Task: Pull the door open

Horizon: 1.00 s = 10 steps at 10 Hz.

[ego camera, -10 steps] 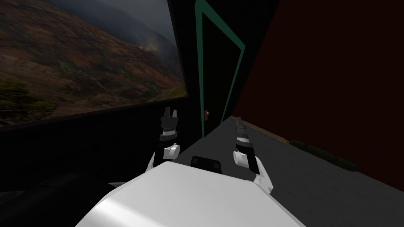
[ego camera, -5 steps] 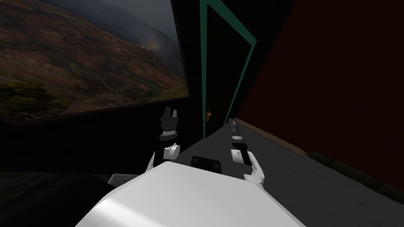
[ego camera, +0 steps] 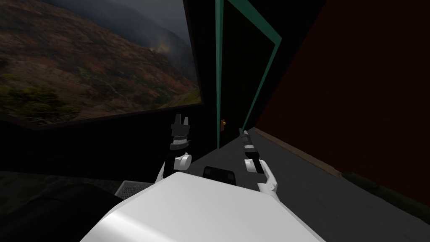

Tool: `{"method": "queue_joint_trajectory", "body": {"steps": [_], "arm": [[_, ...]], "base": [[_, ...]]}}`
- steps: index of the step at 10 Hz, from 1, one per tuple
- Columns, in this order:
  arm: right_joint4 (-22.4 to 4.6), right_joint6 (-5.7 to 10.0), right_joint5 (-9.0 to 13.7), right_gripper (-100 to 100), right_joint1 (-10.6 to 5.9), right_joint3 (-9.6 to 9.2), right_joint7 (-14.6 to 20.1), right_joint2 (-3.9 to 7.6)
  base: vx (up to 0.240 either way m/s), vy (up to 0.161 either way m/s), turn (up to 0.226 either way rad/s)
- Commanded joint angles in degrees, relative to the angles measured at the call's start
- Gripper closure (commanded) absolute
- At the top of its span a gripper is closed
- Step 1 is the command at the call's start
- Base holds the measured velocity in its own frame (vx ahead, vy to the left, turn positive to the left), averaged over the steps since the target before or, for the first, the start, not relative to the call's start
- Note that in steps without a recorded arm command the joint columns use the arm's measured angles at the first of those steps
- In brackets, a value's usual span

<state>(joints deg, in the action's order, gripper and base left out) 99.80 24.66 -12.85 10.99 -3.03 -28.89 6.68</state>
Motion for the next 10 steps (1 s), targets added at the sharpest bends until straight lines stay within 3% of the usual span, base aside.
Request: {"method": "queue_joint_trajectory", "body": {"steps": [1, 2, 10], "arm": [[-2.86, -0.09, -1.82, -100, -1.52, -0.57, -2.14, 0.54], [-3.10, -0.09, -1.82, -100, -1.52, -0.57, -2.14, 0.54], [-17.11, -0.32, -10.50, -100, -8.11, -3.26, -11.78, 3.54]], "base": [[0.063, -0.046, 0.179], [0.039, -0.044, 0.079], [0.071, -0.072, 0.162]]}}
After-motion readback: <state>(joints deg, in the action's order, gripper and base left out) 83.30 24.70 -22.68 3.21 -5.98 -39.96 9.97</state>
